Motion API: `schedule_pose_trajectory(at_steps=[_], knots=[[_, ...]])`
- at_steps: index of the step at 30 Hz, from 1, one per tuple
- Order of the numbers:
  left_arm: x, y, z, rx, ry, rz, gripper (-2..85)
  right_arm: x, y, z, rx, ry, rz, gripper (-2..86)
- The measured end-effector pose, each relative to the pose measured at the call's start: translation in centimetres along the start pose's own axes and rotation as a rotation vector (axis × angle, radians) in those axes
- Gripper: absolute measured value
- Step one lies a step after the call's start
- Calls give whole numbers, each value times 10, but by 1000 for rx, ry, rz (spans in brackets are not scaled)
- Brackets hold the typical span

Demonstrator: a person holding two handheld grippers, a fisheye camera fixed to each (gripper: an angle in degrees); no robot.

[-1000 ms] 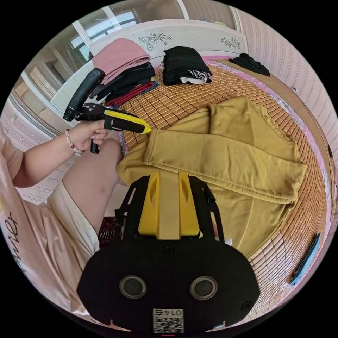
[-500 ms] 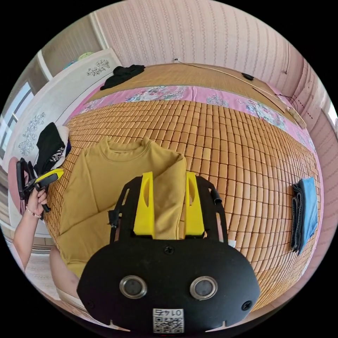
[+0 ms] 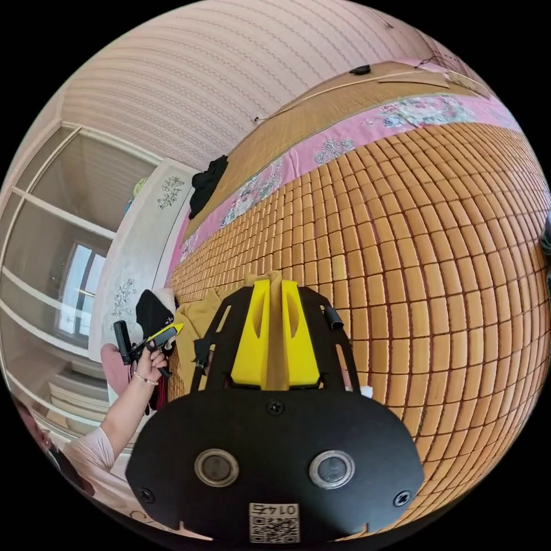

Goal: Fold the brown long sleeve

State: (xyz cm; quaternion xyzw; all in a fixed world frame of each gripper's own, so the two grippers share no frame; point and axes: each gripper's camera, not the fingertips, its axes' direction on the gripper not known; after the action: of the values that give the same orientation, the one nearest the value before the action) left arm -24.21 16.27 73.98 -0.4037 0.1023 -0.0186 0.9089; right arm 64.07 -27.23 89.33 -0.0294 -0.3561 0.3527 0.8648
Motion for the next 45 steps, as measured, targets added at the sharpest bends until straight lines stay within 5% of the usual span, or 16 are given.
schedule_pose_trajectory(at_steps=[7, 11, 16, 20, 26, 33, 41, 45], knots=[[36, 63, -108, 192, 120, 251, 34, -55, 67, -116, 39, -185, -401, 33], [27, 157, -145, 103, 176, 235, 21, -62, 172, -174, -45, -82, -612, 37], [-1, 277, -149, -52, 102, -1, -6, -6, 289, -161, -316, 25, -338, 52], [4, 313, -146, -65, 31, -118, 1, 16, 334, -149, -277, 14, -113, 67], [34, 281, -92, -108, 51, -145, 91, 0, 323, -111, -244, 123, -41, 105], [44, 267, -55, -208, 88, -130, 19, -28, 316, -102, -239, 275, -102, 22], [53, 284, -91, -239, 184, -98, 8, -68, 320, -123, -371, 167, -139, 11], [55, 299, -53, -319, 94, -107, 30, -57, 330, -95, -407, 177, -75, 28]])
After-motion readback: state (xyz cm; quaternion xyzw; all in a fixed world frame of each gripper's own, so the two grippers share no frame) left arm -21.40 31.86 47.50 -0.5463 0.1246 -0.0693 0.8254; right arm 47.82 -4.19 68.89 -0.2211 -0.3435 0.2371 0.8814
